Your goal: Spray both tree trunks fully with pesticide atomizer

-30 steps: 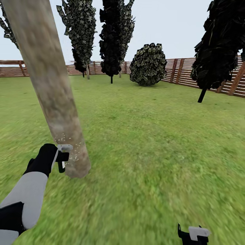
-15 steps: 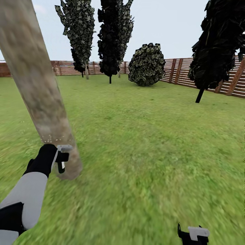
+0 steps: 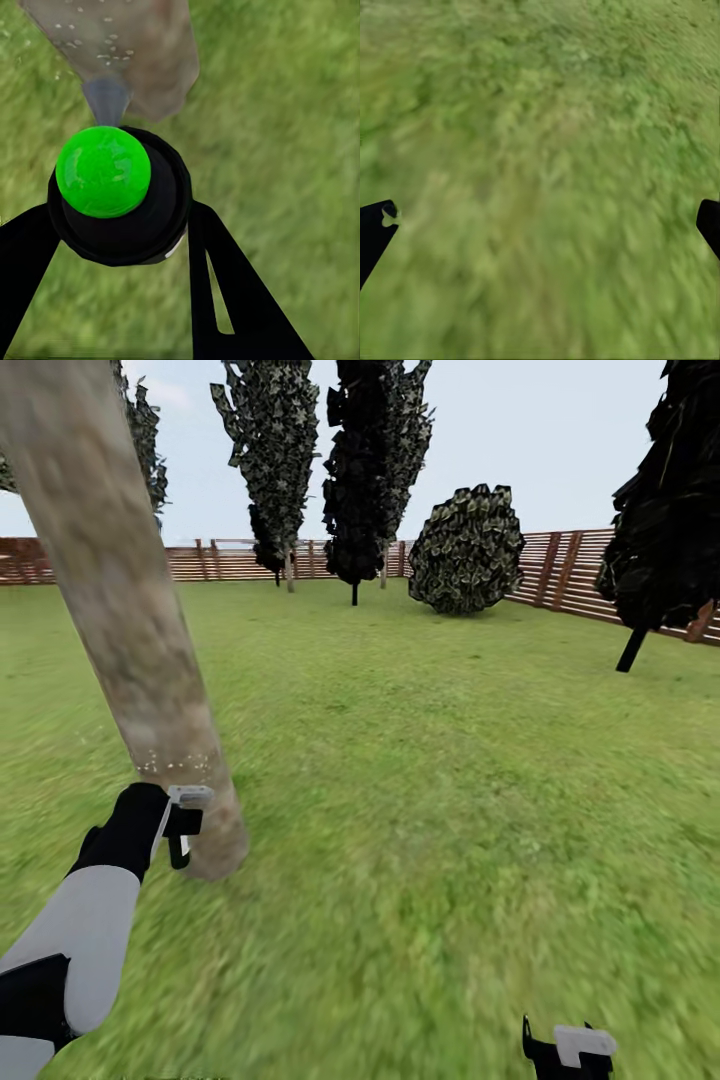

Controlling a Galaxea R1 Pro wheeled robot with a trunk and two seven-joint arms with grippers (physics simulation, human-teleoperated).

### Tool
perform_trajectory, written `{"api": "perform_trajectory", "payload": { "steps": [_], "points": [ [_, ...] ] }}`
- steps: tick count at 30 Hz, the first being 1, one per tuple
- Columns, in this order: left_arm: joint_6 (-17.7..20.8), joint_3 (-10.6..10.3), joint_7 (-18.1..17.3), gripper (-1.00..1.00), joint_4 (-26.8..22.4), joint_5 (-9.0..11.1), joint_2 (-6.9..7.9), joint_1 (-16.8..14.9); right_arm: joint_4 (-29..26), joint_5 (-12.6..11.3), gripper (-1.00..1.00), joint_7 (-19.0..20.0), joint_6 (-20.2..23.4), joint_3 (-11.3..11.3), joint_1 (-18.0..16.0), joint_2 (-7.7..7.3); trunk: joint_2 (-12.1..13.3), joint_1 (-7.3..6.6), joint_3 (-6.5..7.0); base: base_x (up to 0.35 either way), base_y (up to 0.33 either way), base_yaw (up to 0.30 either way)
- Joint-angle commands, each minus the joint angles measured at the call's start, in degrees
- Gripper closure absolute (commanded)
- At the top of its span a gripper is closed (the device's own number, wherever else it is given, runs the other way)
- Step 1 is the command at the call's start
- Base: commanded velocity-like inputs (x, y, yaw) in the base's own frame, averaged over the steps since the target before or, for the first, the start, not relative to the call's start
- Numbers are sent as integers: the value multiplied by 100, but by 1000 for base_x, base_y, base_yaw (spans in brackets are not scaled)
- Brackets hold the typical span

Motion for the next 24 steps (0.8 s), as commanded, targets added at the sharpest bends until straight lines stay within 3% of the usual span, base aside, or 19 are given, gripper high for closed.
{"api": "perform_trajectory", "payload": {
  "steps": [1, 18, 24],
  "points": [
    [16, 17, -53, 100, -1, -69, -5, -6, 11, 62, -100, -39, -18, -28, -5, -1, -2, 0, -5, 122, -273, 278],
    [16, 37, -44, 100, 2, -93, 4, 3, 11, 62, -100, -43, -18, -28, -5, -1, -2, 0, -5, 156, -248, 39],
    [9, 21, -37, 100, 48, -94, 22, 17, 11, 62, -100, -42, -18, -28, -5, -1, -2, 0, -5, 96, -263, 235]
  ]
}}
